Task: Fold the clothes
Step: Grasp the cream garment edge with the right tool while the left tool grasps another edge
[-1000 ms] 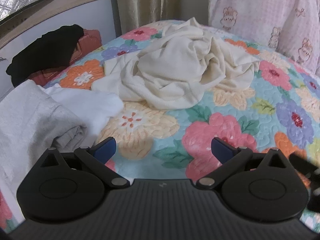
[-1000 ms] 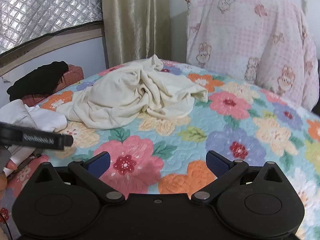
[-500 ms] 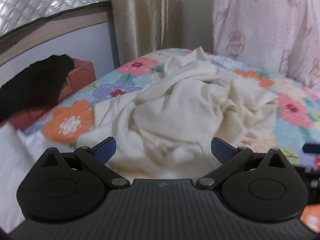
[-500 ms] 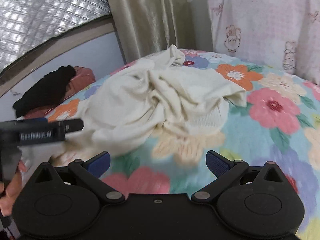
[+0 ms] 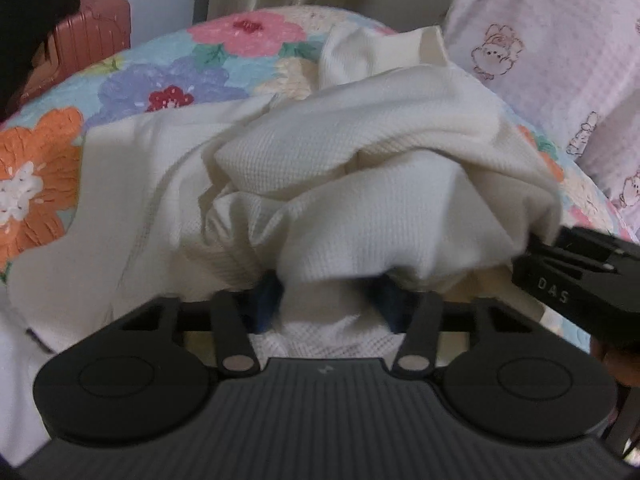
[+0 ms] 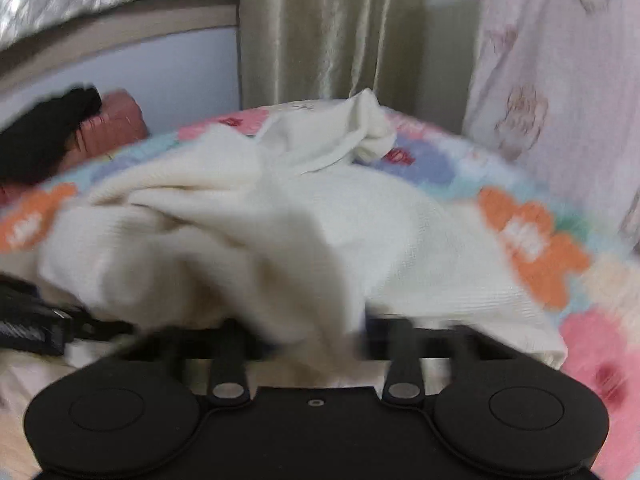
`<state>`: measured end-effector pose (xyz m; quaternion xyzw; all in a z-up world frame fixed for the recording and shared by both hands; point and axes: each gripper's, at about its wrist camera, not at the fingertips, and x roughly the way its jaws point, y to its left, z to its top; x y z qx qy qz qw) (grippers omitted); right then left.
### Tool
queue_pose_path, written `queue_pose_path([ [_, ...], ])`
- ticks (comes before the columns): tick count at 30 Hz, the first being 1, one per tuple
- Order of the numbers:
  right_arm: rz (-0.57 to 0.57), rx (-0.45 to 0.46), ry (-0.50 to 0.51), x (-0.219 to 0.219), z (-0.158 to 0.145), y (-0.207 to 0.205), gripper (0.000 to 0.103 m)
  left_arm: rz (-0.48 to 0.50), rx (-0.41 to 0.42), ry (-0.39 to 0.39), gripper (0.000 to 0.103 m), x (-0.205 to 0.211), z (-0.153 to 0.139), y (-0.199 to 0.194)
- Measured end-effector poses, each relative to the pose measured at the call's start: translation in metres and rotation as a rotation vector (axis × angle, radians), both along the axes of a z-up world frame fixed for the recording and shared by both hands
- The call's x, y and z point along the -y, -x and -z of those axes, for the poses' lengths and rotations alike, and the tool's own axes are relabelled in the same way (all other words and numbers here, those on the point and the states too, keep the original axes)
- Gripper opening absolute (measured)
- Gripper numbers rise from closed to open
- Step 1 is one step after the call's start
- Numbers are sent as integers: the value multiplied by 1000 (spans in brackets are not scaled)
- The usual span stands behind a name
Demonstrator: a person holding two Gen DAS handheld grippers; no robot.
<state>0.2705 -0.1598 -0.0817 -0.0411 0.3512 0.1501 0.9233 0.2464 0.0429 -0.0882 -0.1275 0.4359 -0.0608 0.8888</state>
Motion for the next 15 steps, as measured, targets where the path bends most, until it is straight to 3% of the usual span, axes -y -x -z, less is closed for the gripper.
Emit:
queue_pose_path([
  [2,-5,39,-21,1,-8,26,16,14,29,9,10,3,-8,13],
  [4,-18,74,-27,5,-17,53,13,39,74,36,9,4,-21,34],
  [6,-3,87,-85,19,-31,83,11,62,121,56,8,5,-36,57],
  [15,35,182,-161,79,-97,212,9,73,264,65,7,16,-98,157],
])
